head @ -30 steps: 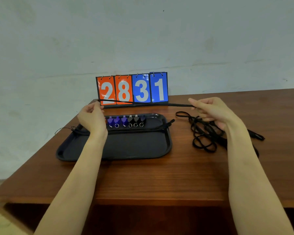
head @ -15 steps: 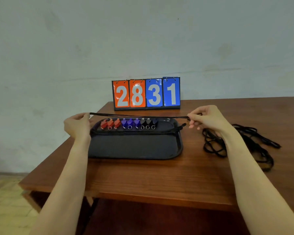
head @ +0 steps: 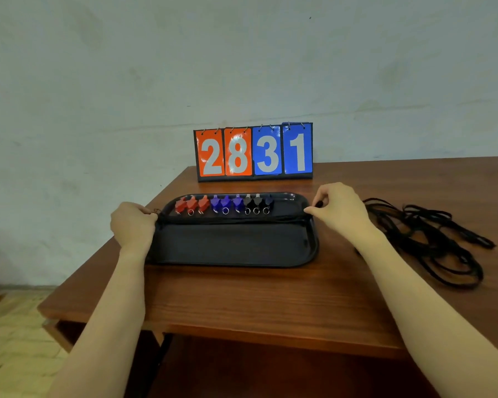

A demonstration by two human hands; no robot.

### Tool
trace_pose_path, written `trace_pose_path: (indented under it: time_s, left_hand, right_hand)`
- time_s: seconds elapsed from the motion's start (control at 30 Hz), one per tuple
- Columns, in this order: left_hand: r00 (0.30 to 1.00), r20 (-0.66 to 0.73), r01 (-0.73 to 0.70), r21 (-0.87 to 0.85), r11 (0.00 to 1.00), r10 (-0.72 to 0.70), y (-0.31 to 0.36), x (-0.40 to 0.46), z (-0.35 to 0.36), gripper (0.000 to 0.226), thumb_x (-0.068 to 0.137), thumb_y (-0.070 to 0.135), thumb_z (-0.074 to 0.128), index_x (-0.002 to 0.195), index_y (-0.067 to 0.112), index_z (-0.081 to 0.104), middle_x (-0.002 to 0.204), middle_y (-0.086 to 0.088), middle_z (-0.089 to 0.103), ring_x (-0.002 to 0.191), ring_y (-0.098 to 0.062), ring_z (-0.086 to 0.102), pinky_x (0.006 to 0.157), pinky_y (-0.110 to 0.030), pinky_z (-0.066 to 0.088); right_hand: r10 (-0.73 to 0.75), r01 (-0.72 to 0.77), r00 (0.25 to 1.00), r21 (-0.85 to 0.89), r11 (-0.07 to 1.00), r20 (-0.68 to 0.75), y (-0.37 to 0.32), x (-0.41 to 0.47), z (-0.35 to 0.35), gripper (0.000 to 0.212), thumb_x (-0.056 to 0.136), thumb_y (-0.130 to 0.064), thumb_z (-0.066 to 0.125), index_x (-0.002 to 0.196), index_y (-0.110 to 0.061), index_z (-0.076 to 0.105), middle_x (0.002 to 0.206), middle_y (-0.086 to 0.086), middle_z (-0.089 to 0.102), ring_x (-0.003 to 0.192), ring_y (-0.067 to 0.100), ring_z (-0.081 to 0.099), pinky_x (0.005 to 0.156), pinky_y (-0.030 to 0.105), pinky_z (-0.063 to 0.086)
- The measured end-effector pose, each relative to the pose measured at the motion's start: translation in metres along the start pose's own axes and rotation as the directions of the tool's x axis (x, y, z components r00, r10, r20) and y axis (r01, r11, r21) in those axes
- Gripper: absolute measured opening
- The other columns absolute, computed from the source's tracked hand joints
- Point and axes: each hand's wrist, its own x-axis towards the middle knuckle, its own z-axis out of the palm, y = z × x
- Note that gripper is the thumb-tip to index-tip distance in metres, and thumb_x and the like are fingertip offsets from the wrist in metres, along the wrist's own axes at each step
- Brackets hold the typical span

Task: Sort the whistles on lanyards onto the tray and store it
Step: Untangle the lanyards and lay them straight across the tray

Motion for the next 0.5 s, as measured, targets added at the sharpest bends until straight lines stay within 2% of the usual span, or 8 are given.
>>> trace_pose_path:
  time_s: [0.07, 0.13, 0.4, 0.5]
  left_hand:
    - [1.000, -0.001, -0.001, 0.010, 1.000, 0.001, -0.002, 0.001, 0.001, 0.013, 0.083, 0.003, 0.067, 0.092, -0.003, 0.074, 0.091, -0.020, 0.071, 0.084, -0.032, 0.065, 0.070, -0.030, 0.045]
    - [1.000, -0.003, 0.003, 0.015, 1.000, -0.003, -0.003, 0.002, 0.002, 0.013, 0.083, 0.004, 0.068, 0.092, -0.003, 0.074, 0.091, -0.020, 0.071, 0.083, -0.032, 0.065, 0.071, -0.032, 0.047]
    - [1.000, 0.010, -0.020, 0.044, 0.999, 0.019, -0.005, 0.002, 0.005, 0.012, 0.083, 0.004, 0.068, 0.090, -0.003, 0.073, 0.088, -0.021, 0.070, 0.080, -0.032, 0.065, 0.072, -0.035, 0.051]
    - [0.999, 0.009, -0.035, 0.081, 0.996, 0.034, -0.005, 0.001, 0.004, 0.012, 0.083, 0.004, 0.067, 0.090, -0.002, 0.073, 0.088, -0.020, 0.070, 0.080, -0.034, 0.065, 0.067, -0.034, 0.048]
  right_hand:
    - [-0.015, 0.016, 1.000, -0.062, 0.998, 0.009, -0.003, -0.003, 0.003, 0.017, 0.081, -0.032, 0.073, 0.080, -0.018, 0.064, 0.077, -0.004, 0.060, 0.070, 0.013, 0.054, 0.052, 0.022, 0.035]
    - [-0.030, 0.032, 0.999, -0.105, 0.994, 0.016, -0.004, -0.005, 0.006, 0.017, 0.082, -0.033, 0.072, 0.081, -0.018, 0.064, 0.081, -0.003, 0.060, 0.072, 0.012, 0.054, 0.056, 0.023, 0.037]
    - [-0.035, 0.043, 0.998, -0.157, 0.987, 0.053, -0.005, -0.008, 0.011, 0.017, 0.083, -0.032, 0.071, 0.083, -0.017, 0.064, 0.081, -0.004, 0.060, 0.073, 0.013, 0.053, 0.059, 0.025, 0.038]
    - [-0.033, 0.042, 0.998, -0.178, 0.983, 0.051, -0.005, -0.008, 0.012, 0.018, 0.083, -0.033, 0.071, 0.087, -0.017, 0.064, 0.083, -0.004, 0.060, 0.077, 0.015, 0.056, 0.061, 0.025, 0.038]
